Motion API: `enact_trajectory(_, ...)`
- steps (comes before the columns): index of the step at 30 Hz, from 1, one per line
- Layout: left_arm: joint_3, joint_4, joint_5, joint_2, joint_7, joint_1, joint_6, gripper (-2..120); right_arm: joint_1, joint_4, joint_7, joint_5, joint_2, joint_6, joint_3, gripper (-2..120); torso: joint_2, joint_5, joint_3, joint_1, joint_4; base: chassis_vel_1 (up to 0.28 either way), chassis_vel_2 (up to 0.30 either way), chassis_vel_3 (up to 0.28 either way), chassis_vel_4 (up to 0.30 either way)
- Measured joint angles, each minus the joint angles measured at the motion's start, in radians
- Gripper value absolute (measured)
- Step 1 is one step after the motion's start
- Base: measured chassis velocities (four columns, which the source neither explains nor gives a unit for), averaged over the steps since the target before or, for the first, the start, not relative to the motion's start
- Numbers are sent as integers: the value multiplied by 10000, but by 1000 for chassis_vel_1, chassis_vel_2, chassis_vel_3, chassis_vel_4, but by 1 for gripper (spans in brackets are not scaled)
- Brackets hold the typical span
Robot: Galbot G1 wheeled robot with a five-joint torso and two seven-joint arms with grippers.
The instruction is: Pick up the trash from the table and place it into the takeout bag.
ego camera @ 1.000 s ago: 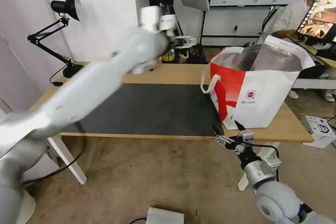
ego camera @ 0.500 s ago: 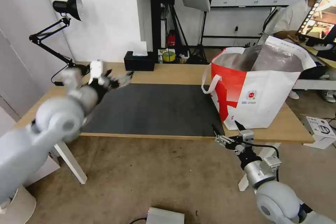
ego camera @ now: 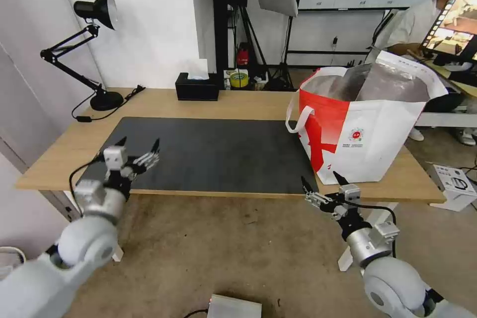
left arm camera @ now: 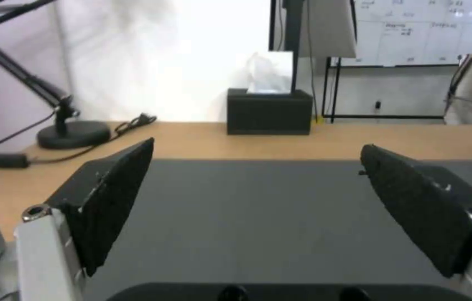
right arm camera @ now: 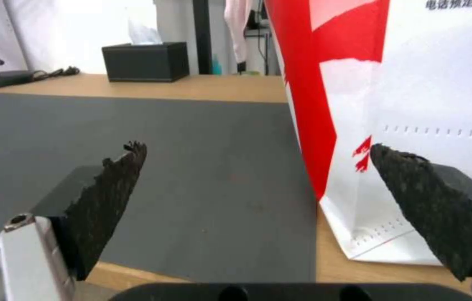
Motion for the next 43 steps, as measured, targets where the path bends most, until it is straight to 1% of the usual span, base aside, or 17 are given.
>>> enact_trajectory(1, -168, -31, 85, -124, 39, 309, -113, 100, 0, 0, 0, 0, 0, 0, 0, 100, 0, -4, 0, 0, 1, 0, 0, 0, 0)
enact_trajectory(3, -377, -60, 197, -341, 61, 693, -183, 100, 0, 0, -1, 0, 0, 0, 0, 100, 0, -1, 0, 0, 1, 0, 0, 0, 0)
enact_trajectory(4, -377, -60, 197, -341, 61, 693, -183, 100, 0, 0, -1, 0, 0, 0, 0, 100, 0, -1, 0, 0, 1, 0, 0, 0, 0)
enact_trajectory(8, -484, -19, 386, -742, 62, 991, -151, 100, 0, 1, 0, 0, 0, 0, 0, 100, 0, -2, 0, 0, 0, 0, 0, 0, 0)
enact_trajectory(12, -469, 41, 378, -905, 57, 1024, -68, 100, 0, 0, 0, 0, 0, 0, 0, 100, 0, -2, 1, 0, -1, 0, 0, 0, 0)
enact_trajectory(43, -400, 58, 255, -920, 32, 942, 66, 100, 0, 0, 0, 0, 0, 0, 0, 100, -1, -2, 1, 1, 0, 0, 0, 0, 0)
